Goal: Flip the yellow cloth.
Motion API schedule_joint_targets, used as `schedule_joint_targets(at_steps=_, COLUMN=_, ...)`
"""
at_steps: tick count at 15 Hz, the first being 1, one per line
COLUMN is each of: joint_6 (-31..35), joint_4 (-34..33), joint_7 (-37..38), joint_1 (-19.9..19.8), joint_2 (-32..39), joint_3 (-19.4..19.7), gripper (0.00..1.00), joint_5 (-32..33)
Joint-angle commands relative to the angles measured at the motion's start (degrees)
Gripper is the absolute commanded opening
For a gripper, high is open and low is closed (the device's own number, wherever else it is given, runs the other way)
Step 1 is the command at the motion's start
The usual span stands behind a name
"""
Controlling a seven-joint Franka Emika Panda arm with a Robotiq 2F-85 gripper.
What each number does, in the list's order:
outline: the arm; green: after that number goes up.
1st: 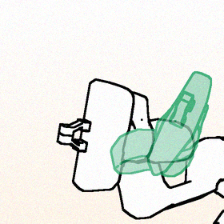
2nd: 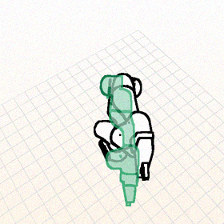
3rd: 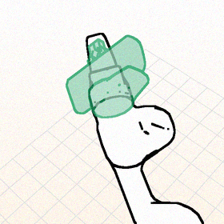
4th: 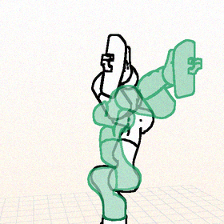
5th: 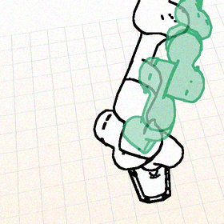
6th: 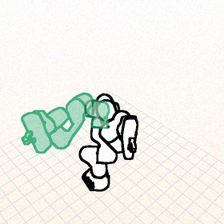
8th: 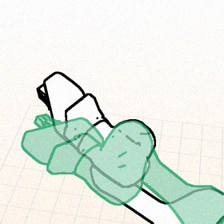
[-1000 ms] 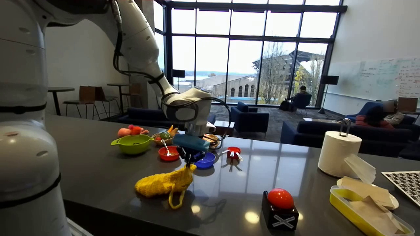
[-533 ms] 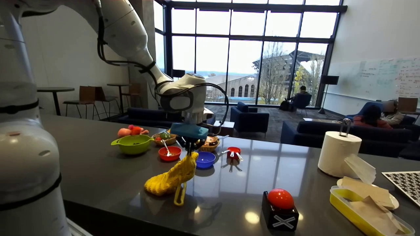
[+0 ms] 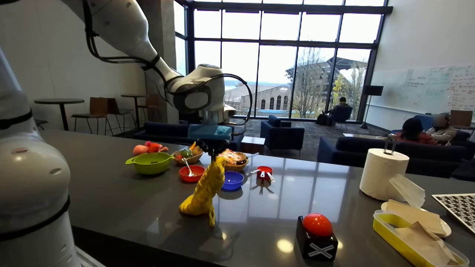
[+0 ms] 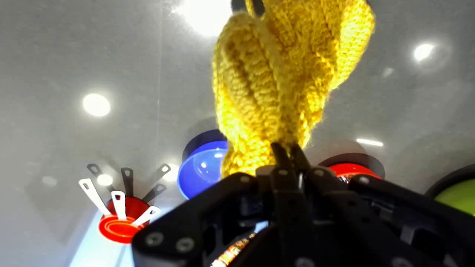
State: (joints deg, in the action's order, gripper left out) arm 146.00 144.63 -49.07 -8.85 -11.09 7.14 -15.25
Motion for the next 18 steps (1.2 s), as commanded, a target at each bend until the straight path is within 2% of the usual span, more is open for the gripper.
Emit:
schedule_joint_targets(at_steps=1, joint_6=0.8, joint_4=1.7, joint_7=2.4, joint_1=2.0, joint_2=-5.0, joint_3=1.4, gripper=0.01, joint_5=2.9)
schedule_joint_targets(at_steps=11, joint_6=2.6, joint_4=0.1, joint_7=5.4, joint_1=4.5, joint_2=-11.0, joint_3=3.3, gripper=0.01, joint_5=5.9)
schedule_joint_targets(at_steps=14, joint_6=2.0, joint_4=-0.2, joint_7=6.0, joint_1=4.2, joint_2=-10.6, joint_3=4.2, gripper=0.01, joint_5=7.9)
schedule_joint_targets(at_steps=18, joint_6=4.4, joint_4=0.1, joint_7=8.7, joint_1=2.9, joint_2=-9.5, joint_3=4.3, gripper=0.01, joint_5=12.9)
